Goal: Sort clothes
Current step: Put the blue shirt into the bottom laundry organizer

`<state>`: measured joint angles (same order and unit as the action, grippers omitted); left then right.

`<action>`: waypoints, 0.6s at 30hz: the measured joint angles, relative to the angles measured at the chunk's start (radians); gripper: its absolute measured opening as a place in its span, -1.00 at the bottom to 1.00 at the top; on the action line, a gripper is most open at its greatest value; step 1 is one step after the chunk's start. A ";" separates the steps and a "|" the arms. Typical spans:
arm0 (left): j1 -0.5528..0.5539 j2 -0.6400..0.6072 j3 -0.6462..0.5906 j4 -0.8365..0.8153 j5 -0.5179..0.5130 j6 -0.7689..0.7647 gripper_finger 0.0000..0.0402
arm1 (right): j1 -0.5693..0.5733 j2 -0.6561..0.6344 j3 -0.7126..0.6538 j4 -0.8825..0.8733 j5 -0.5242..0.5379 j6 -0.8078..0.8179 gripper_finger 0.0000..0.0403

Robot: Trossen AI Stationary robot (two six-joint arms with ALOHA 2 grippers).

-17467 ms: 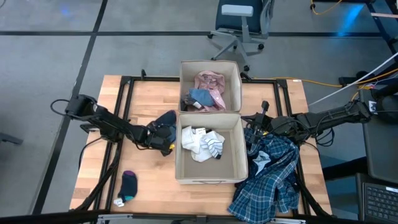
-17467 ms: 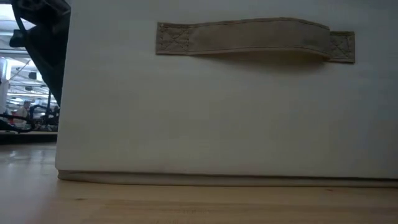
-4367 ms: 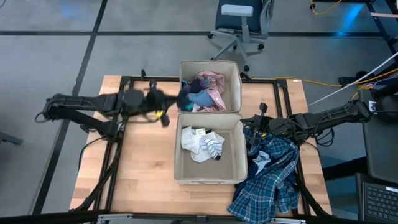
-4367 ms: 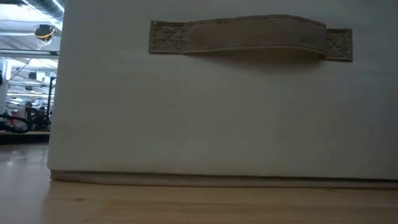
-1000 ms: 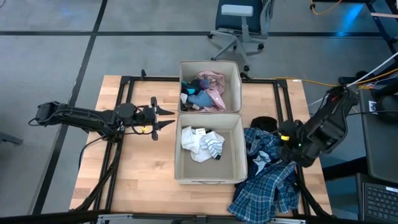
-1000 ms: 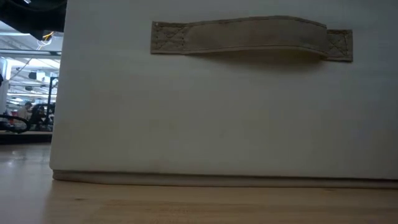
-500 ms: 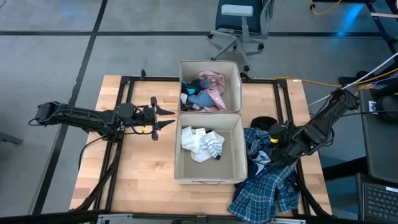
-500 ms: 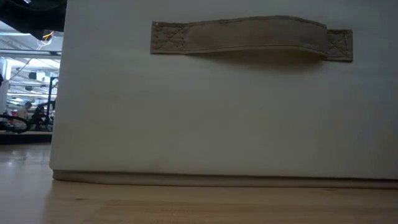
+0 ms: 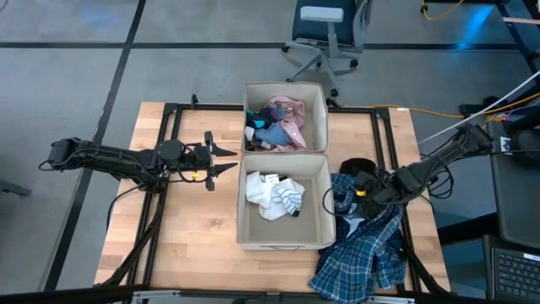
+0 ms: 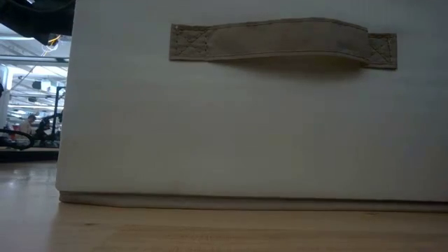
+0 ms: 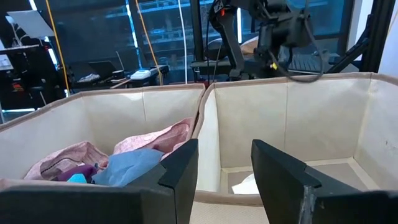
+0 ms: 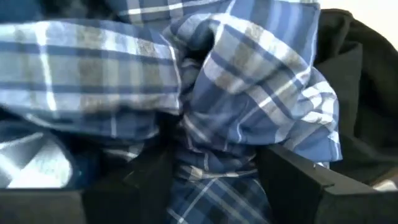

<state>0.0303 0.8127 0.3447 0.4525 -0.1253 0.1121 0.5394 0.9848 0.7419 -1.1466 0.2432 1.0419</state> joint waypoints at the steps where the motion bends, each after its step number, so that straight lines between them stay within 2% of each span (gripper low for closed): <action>1: 0.000 0.000 0.000 0.000 0.000 0.000 -0.31 | -0.010 0.000 -0.014 0.008 0.003 -0.006 0.10; 4: 0.000 0.000 0.000 0.000 0.000 -0.004 -0.31 | -0.037 0.001 -0.056 0.046 0.001 -0.036 0.01; 7: 0.000 0.000 0.000 0.000 0.000 -0.007 -0.31 | -0.052 0.000 -0.096 0.086 -0.003 -0.083 -0.19; 14: 0.000 0.000 0.000 0.000 0.000 -0.007 -0.31 | -0.063 0.000 -0.134 0.118 -0.001 -0.150 -0.89; 18: 0.000 0.000 0.000 0.000 0.000 -0.008 -0.31 | -0.062 0.002 -0.093 0.055 0.052 -0.133 -0.89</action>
<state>0.0303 0.8127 0.3447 0.4530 -0.1253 0.1044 0.4774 0.9863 0.6486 -1.0921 0.2951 0.9085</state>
